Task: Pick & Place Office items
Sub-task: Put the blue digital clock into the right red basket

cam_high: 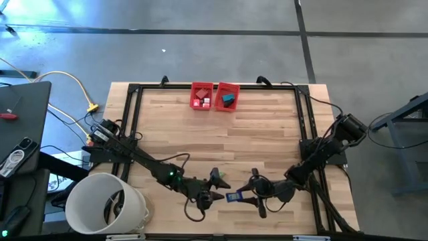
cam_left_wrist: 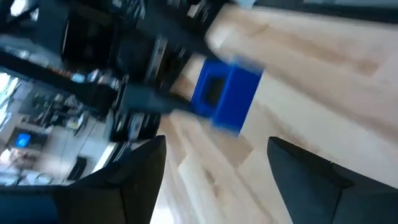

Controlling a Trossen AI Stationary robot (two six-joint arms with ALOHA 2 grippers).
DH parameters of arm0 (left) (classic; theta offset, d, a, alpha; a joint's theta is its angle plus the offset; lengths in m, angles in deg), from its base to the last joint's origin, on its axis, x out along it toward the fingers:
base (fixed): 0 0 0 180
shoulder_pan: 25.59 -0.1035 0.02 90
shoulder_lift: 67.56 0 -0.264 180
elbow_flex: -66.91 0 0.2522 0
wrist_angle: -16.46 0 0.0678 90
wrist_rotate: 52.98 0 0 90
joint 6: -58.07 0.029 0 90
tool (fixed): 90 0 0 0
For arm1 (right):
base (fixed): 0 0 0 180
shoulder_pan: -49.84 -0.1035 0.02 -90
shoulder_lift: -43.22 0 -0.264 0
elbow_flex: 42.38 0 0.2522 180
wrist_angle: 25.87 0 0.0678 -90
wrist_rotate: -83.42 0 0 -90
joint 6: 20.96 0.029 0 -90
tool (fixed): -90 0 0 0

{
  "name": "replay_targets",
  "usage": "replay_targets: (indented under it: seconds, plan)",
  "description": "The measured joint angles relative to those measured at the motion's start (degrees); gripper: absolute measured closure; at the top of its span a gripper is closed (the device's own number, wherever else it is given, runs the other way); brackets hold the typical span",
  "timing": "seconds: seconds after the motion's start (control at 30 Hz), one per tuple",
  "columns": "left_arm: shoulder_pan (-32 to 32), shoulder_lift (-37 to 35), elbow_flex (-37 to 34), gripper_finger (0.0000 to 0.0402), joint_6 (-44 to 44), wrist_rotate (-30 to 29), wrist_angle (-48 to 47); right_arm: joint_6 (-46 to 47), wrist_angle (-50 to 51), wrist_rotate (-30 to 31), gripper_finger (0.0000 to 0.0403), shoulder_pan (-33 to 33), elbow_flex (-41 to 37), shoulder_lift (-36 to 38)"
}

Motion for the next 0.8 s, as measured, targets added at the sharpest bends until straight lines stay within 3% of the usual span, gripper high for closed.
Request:
replay_targets:
  seconds: [0.37, 0.8]
  plan:
    - [-1.22, 0.00, 0.00, 0.0130, 0.01, 2.38, 3.50, 2.90, -2.12, 1.20, 0.0257, 3.65, 0.00, 0.00]
    - [-2.53, 0.00, 0.00, 0.0131, 1.40, 2.15, 3.72, 3.20, -2.77, -2.34, 0.0257, 5.00, 0.00, 0.02]
